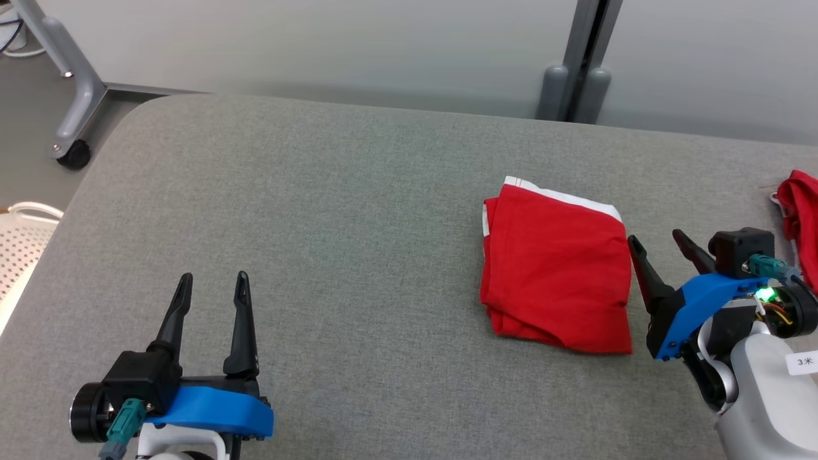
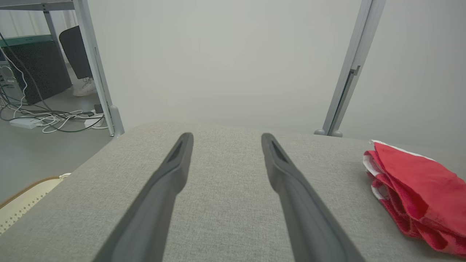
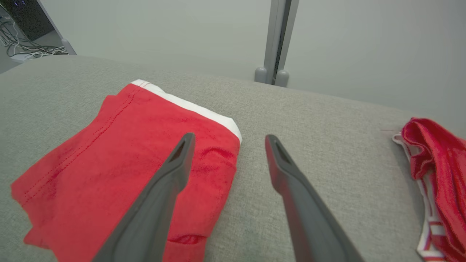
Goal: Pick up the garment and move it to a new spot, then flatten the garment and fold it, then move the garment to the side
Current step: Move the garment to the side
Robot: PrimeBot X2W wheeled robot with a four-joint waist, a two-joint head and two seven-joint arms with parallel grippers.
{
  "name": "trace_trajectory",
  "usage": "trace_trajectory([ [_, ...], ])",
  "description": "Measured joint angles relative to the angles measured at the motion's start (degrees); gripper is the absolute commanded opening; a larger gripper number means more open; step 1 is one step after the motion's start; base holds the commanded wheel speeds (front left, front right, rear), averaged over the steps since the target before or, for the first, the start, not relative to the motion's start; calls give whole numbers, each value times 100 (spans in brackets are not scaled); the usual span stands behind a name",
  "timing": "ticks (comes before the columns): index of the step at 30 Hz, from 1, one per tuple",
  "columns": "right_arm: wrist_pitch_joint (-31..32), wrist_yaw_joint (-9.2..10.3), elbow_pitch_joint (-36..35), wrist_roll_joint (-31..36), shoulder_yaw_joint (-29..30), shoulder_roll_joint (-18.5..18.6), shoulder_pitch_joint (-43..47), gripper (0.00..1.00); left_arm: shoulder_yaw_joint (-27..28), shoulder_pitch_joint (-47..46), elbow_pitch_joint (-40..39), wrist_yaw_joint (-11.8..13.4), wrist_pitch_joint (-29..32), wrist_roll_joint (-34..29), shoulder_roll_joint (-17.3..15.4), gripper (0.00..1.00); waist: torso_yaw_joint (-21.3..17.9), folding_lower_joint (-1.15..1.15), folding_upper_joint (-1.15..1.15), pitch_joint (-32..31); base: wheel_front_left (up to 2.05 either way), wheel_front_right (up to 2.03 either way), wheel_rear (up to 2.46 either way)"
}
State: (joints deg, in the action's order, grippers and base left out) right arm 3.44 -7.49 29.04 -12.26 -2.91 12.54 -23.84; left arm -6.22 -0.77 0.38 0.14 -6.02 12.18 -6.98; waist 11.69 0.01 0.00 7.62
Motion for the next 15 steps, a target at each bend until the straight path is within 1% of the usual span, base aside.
trace_trajectory([
  [8, -166, 0, 990, -140, -74, -21, -205, 100, -112, -226, 151, -1, -122, -3, 42, 100, 275, 0, 0, 323, 0, 0, 0],
  [15, -270, 1, 1659, -401, -208, -85, -431, 100, -166, -366, 313, -1, -218, 20, 54, 100, 347, 0, 0, 488, 0, 0, 0],
])
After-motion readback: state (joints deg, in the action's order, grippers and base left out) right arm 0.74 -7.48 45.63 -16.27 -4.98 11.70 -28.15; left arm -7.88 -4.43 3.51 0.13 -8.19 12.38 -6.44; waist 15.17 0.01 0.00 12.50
